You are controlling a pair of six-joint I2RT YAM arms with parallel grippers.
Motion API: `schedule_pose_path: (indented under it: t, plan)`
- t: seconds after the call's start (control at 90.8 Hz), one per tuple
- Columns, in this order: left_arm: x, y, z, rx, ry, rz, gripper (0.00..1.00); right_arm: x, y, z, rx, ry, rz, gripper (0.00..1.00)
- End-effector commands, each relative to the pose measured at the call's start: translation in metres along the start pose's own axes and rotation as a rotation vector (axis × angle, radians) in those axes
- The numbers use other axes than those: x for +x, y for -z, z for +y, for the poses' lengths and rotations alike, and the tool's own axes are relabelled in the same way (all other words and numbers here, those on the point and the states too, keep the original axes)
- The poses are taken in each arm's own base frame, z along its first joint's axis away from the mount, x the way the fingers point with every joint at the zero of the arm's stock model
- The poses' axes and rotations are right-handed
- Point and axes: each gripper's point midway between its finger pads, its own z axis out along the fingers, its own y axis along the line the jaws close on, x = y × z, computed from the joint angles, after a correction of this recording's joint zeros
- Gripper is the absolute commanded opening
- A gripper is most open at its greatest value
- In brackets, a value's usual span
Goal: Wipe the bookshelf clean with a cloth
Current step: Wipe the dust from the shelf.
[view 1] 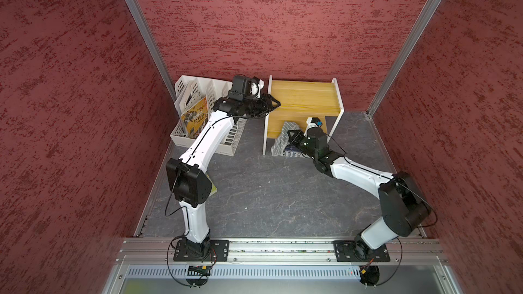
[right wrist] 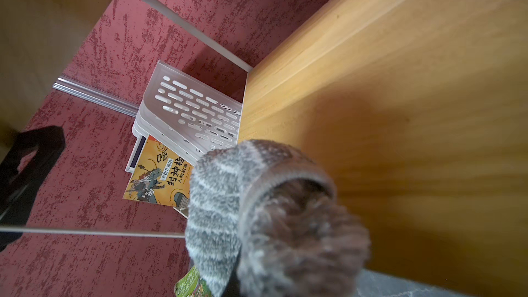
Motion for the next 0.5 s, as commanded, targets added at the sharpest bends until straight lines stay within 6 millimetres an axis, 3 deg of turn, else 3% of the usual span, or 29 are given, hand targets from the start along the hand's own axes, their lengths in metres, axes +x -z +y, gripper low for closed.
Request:
schedule_pose_path:
  t: [0.0, 0.209, 0.485]
  plan:
    - [0.031, -0.002, -0.008, 0.010, -0.035, 0.100, 0.50, -0.026, -0.011, 0.003, 0.031, 0.011, -0.071, 0.00]
    - [0.030, -0.002, -0.007, 0.011, -0.033, 0.099, 0.50, -0.040, -0.038, -0.019, 0.148, 0.028, -0.075, 0.00]
    - [0.028, -0.003, -0.006, 0.012, -0.031, 0.096, 0.50, -0.035, -0.065, -0.043, 0.247, 0.033, -0.034, 0.00]
